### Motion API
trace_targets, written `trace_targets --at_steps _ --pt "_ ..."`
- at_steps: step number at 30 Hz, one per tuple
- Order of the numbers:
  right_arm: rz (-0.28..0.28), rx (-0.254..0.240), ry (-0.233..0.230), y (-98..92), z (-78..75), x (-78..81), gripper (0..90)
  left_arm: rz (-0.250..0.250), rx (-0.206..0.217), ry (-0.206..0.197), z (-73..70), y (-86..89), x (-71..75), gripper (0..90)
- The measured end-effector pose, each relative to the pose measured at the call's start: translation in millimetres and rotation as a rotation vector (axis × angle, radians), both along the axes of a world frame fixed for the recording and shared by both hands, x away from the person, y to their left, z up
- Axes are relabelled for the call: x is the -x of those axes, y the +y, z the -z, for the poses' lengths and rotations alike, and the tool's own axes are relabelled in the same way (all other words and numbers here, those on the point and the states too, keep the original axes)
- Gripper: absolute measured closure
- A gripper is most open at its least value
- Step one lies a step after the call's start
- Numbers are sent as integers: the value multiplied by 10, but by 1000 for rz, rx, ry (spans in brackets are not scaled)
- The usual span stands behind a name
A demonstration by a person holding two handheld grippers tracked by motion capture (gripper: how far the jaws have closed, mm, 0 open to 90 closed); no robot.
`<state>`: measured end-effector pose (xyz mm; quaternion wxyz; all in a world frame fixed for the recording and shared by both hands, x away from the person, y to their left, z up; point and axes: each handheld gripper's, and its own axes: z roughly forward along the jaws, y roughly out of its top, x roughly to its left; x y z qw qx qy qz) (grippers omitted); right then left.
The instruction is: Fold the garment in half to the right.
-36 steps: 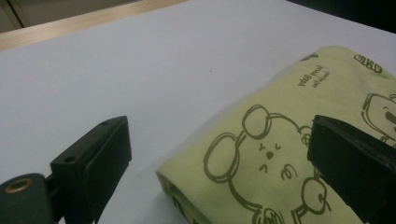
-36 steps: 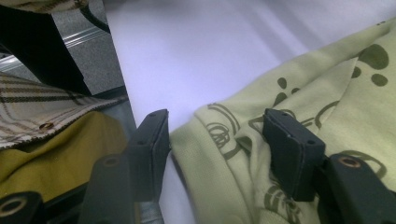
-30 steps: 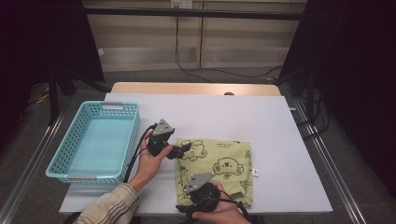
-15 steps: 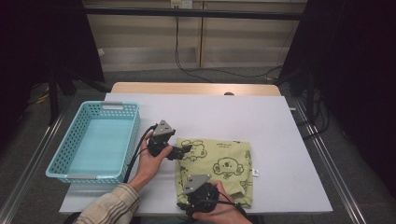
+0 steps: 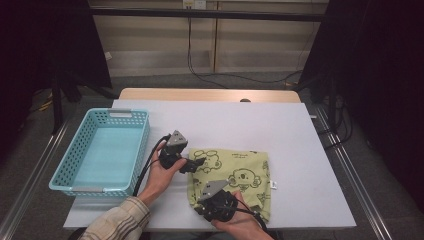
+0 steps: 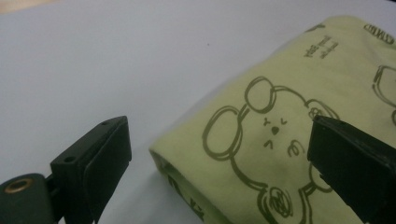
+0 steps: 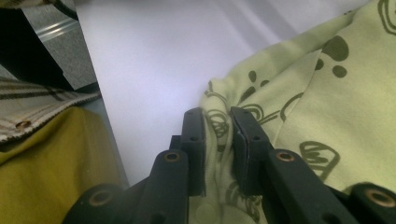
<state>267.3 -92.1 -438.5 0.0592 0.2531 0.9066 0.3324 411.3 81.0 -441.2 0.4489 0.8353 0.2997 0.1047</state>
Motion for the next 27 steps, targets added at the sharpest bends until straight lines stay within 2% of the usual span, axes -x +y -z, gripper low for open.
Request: trace_targets --at_steps 1,4,5,6,7,8,9,10,11,12,13,14,15,16,17,18,20,21,27 --pt "-6 -19 -6 -4 10 -10 768 -11 -19 0 18 -13 -6 63" --pt "1 -20 4 -17 11 -9 768 -21 -29 21 57 -18 -26 63" --pt "0 -23 3 -19 12 -9 768 -20 -29 7 76 -17 -61 69" --pt "-1 -26 -1 -22 15 -9 768 -37 -12 19 74 -24 -52 83" --pt "-7 -37 -1 -27 22 -15 768 -25 -25 1 64 -10 -70 107" --pt "0 -33 4 -28 17 -16 767 -46 -8 14 62 -19 -63 153" --pt "-4 -34 3 -31 19 -19 767 -55 -16 17 55 -21 -64 231" --pt "-9 -36 -1 -34 21 -25 767 -55 -26 7 54 -26 -71 265" --pt "-8 -37 1 -33 21 -24 767 -71 -17 25 59 -39 -71 266" --pt "-8 -41 3 -26 23 -20 767 -62 -29 21 66 -31 -97 293" --pt "-9 -40 1 -26 24 -21 767 -59 -28 39 79 -29 -113 349" --pt "-8 -41 2 -26 24 -21 767 -59 -28 39 79 -29 -113 384" --pt "-4 -43 6 -26 23 -18 767 -65 -33 52 117 -40 -131 397" --pt "-5 -42 4 -27 24 -20 767 -54 -29 75 129 -49 -135 406" --pt "-2 -31 6 -30 16 -18 767 -40 -37 80 141 -56 -146 438" --pt "-4 -36 6 -31 19 -20 767 -32 -53 74 151 -61 -159 445" --pt "-11 -41 1 -36 24 -28 767 -42 -47 100 173 -74 -158 447" --pt "-11 -44 2 -38 26 -27 767 -57 -37 88 197 -87 -156 452" --pt "-8 -45 3 -42 27 -26 767 -45 -51 104 185 -66 -164 501"
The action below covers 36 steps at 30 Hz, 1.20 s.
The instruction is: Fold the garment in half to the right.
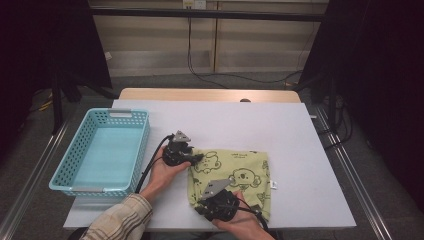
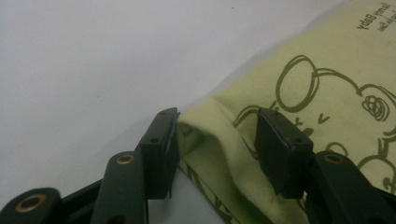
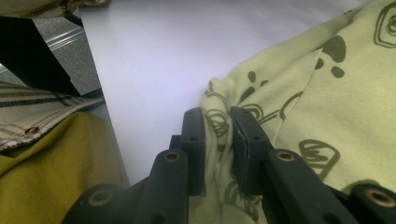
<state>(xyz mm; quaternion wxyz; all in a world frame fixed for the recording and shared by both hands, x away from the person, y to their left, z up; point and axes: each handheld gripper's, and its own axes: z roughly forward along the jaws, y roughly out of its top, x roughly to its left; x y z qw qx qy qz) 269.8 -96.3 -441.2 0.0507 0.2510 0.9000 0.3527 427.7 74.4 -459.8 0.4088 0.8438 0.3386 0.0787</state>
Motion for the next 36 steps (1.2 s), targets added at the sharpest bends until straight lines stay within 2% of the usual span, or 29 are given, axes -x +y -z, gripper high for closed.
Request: trace_targets --at_steps 1,3,4,9,10,11,12,13,14,18,20,21,22,24,30,33,35,36 --pt "-1 -1 0 -1 1 -1 767 -4 9 -3 6 -2 2 516" --pt "-1 -1 0 -1 1 -1 766 -1 -1 -13 3 9 -9 558" --pt "-1 -1 0 -2 1 -1 767 -16 11 0 9 2 -2 572" --pt "4 -13 10 -9 7 -2 766 -29 8 -3 7 -1 7 644" --pt "5 -18 5 -16 10 -2 766 -12 25 10 9 -11 17 737" --pt "5 -18 5 -16 10 -2 766 -12 25 10 9 -11 17 787" --pt "27 -38 31 -7 3 20 767 -10 25 7 3 -23 43 812" --pt "20 -39 20 -18 15 7 767 18 -13 -36 -18 -66 90 819" --pt "29 -44 28 -22 11 15 767 8 22 -17 -19 -88 102 823" --pt "24 -37 15 -29 10 16 768 10 39 -10 -39 -70 85 829" --pt "29 -45 23 -37 2 14 768 -17 83 15 -55 -37 68 829" --pt "29 -45 23 -37 2 14 768 -17 83 15 -55 -37 68 830" --pt "27 -55 19 -52 -7 12 769 -29 109 22 -83 -16 67 830" --pt "33 -67 24 -64 -19 13 768 -21 115 13 -96 -7 60 830" --pt "43 -84 27 -86 -28 23 768 -30 142 32 -153 -1 83 830" --pt "50 -83 30 -96 -40 34 768 -25 148 26 -190 -6 94 829" --pt "57 -91 27 -112 -66 51 768 -31 166 33 -215 -2 101 830" --pt "57 -93 24 -118 -79 56 768 -27 157 30 -218 8 92 830"
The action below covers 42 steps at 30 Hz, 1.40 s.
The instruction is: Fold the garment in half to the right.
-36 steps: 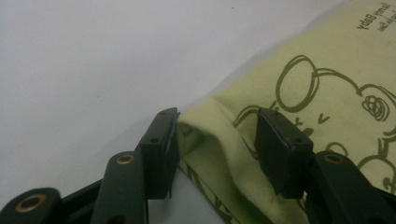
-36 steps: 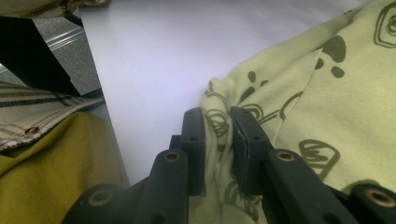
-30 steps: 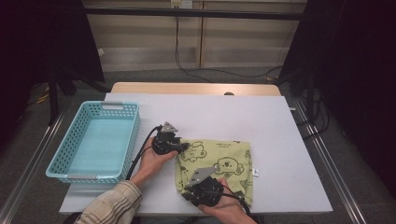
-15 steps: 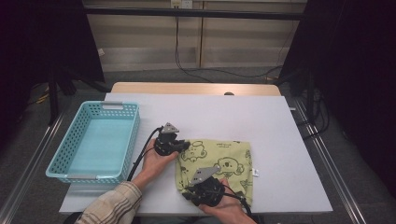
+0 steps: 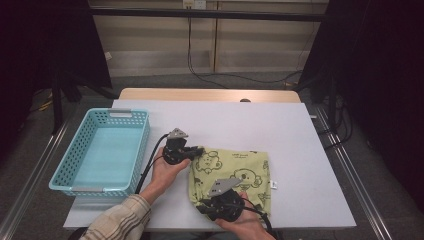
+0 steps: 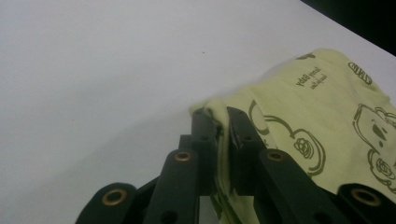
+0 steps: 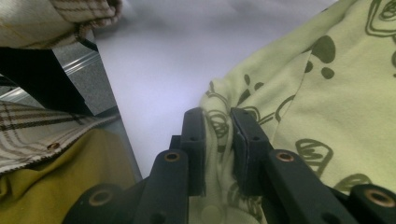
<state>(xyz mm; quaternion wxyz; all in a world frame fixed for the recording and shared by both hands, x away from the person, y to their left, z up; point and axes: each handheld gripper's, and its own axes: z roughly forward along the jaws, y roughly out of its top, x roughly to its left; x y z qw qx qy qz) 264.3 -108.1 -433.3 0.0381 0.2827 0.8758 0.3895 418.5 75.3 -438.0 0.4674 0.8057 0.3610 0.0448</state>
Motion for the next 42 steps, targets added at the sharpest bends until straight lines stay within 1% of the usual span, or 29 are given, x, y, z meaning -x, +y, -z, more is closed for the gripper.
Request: trace_targets --at_steps 2,4,5,9,10,12,13,14,15,16,17,18,19,20,21,22,25,27,28,29,31,32,34,35,37,38,40,41,42 --pt "-2 -18 -14 -18 -28 2 768 -12 22 10 -9 -4 4 830" --pt "6 -24 -7 -27 -44 10 768 -11 27 9 -14 2 2 830" --pt "9 -39 -6 -45 -64 15 769 -16 44 8 -33 11 -5 830" --pt "10 -55 -12 -70 -85 4 769 -7 42 11 -61 14 -23 830" --pt "16 -63 -6 -73 -95 7 768 -11 46 10 -66 13 -26 830" --pt "13 -64 -17 -90 -106 5 769 -18 54 9 -73 8 -23 831" --pt "18 -70 -8 -95 -114 10 769 -15 55 4 -78 8 -23 831" --pt "20 -84 -12 -111 -120 6 769 -18 57 7 -86 8 -21 831" --pt "20 -84 -12 -111 -120 6 769 -10 55 18 -93 19 -19 831" --pt "30 -94 -11 -120 -136 13 769 -20 61 1 -98 27 -27 831" --pt "30 -94 -11 -120 -136 13 769 -14 52 9 -106 38 -28 831" --pt "30 -101 -10 -125 -141 14 769 -23 61 -1 -110 39 -31 831" --pt "31 -101 -14 -130 -151 12 769 -22 59 -3 -111 46 -33 831" --pt "33 -111 -15 -138 -168 9 770 -27 62 -2 -112 48 -34 831" --pt "33 -111 -15 -138 -168 9 770 -24 53 0 -117 65 -37 831" --pt "34 -117 -19 -142 -187 7 770 -29 63 1 -123 67 -37 832" --pt "32 -124 -28 -139 -207 1 770 -30 61 -5 -144 92 -32 832" --pt "32 -129 -27 -128 -216 0 770 -42 75 -8 -151 96 -26 832" --pt "33 -133 -28 -125 -219 0 770 -42 75 -8 -151 96 -26 832" --pt "33 -133 -28 -125 -219 0 770 -42 68 -1 -155 102 -26 832" --pt "37 -136 -23 -126 -231 6 770 -36 60 -10 -161 118 -35 833" --pt "34 -137 -30 -131 -233 -1 770 -40 69 -7 -163 115 -33 833" --pt "36 -143 -36 -135 -254 -5 770 -38 68 -8 -169 116 -38 833" --pt "36 -143 -36 -135 -254 -5 770 -41 76 -5 -167 110 -38 833" --pt "39 -151 -39 -135 -270 -7 770 -40 69 -9 -177 116 -50 833" --pt "42 -160 -41 -134 -292 -9 770 -45 81 -6 -184 114 -48 833" --pt "43 -168 -44 -131 -311 -17 770 -50 81 -12 -215 138 -53 834" --pt "41 -172 -50 -129 -318 -27 770 -48 60 -13 -228 144 -48 834" --pt "43 -175 -48 -122 -323 -29 770 -45 59 -16 -230 145 -44 833"
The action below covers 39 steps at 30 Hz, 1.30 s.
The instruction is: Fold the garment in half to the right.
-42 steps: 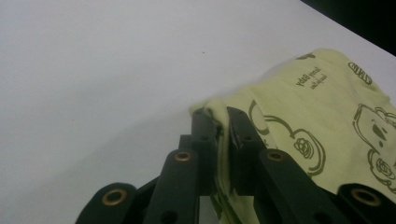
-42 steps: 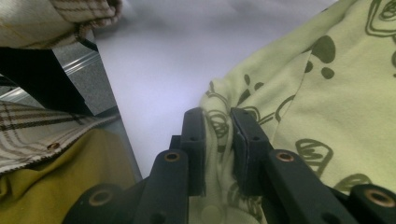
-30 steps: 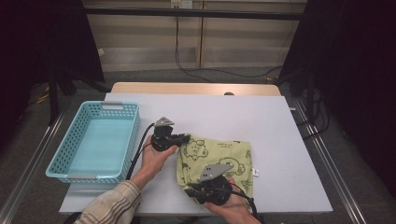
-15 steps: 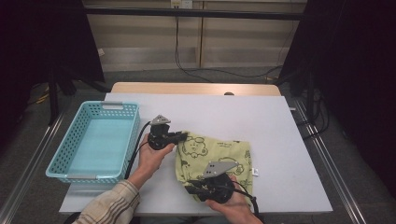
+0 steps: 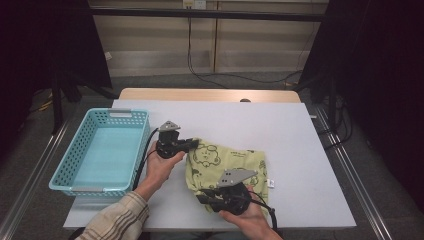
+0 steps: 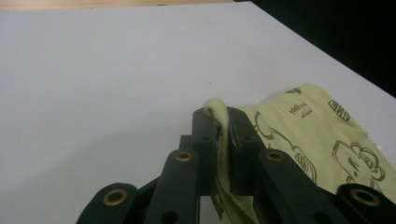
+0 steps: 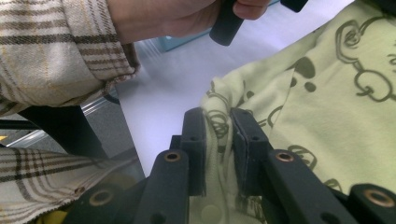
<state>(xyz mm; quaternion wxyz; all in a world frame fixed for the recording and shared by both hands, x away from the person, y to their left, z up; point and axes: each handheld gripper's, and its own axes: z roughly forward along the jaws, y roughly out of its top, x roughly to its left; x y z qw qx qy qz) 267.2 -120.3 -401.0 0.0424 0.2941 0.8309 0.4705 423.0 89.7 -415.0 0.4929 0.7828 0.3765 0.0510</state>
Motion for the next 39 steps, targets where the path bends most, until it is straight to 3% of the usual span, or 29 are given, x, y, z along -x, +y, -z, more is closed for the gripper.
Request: trace_targets --at_steps 6,8,14,15,18,24,25,28,31,39 --pt "-1 5 17 2 71 -25 770 3 -26 7 15 -18 -4 833" --pt "-6 3 17 1 81 -11 770 4 -1 7 -23 -47 3 833" --pt "0 -12 21 -57 63 16 767 12 -2 15 -28 -106 -14 832" --pt "2 -10 20 -78 68 20 767 21 -19 14 -26 -100 -25 832" --pt "7 -15 15 -123 64 40 768 14 9 18 -43 -141 -20 832" --pt "10 -24 12 -158 40 53 768 31 6 3 -99 -206 -25 832" --pt "16 -24 12 -169 40 55 769 28 24 1 -107 -226 -21 832" --pt "27 -31 4 -202 35 65 770 48 -23 -34 -117 -279 -26 832" --pt "46 -22 4 -253 46 77 772 41 -8 -2 -84 -336 -49 833" --pt "65 -38 13 -345 37 96 773 58 19 0 -74 -453 -89 833"
